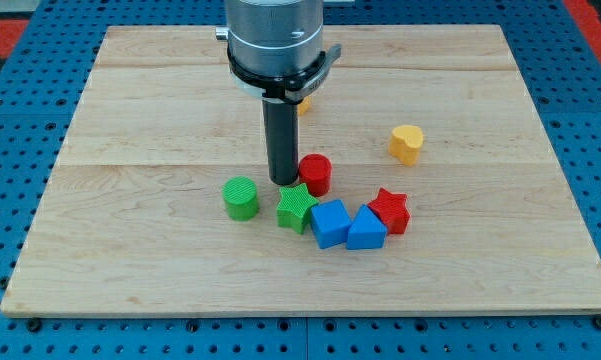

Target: Push the red circle above the blue cube

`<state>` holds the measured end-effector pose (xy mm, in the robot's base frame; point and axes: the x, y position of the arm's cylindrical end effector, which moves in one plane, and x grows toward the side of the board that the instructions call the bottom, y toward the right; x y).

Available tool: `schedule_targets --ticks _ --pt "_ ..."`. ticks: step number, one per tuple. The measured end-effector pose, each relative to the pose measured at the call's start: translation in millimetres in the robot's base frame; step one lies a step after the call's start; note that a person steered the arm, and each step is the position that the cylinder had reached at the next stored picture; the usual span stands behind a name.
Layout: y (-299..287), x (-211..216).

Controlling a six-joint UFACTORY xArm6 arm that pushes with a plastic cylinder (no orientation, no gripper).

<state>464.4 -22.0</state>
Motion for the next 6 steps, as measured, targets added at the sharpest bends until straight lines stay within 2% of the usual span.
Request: schedule_targets --ticks 2,5,6 --pt "1 -4" --pt "1 -49" --pt "21 -38"
